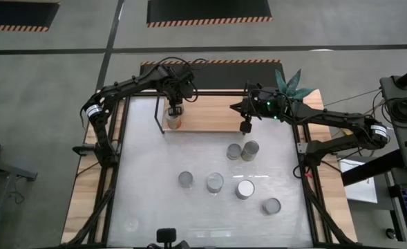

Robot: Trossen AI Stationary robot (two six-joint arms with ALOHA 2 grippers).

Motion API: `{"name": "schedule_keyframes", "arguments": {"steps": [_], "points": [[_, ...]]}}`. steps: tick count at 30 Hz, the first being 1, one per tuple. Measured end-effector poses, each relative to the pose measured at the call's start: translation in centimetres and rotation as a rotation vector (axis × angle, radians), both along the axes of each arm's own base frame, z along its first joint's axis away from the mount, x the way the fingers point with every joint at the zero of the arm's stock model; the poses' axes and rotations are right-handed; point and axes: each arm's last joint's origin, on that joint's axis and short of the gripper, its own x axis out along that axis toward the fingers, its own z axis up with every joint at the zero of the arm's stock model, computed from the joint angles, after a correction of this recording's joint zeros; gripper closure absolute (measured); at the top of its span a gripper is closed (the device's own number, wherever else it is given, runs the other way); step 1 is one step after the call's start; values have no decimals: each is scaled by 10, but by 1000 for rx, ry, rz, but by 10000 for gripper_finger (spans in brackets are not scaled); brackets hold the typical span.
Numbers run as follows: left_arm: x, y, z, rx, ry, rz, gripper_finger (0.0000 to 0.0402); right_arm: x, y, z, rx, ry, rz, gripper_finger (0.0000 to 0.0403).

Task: Pick and place cans onto a shelf
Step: Put the top canned peas on the shelf

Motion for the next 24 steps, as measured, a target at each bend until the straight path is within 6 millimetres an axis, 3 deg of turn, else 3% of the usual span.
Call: {"name": "schedule_keyframes", "arguments": {"steps": [24], "points": [[-8, -5, 9, -4, 14, -20, 401, 0, 0, 0, -3, 1, 1, 394]]}}
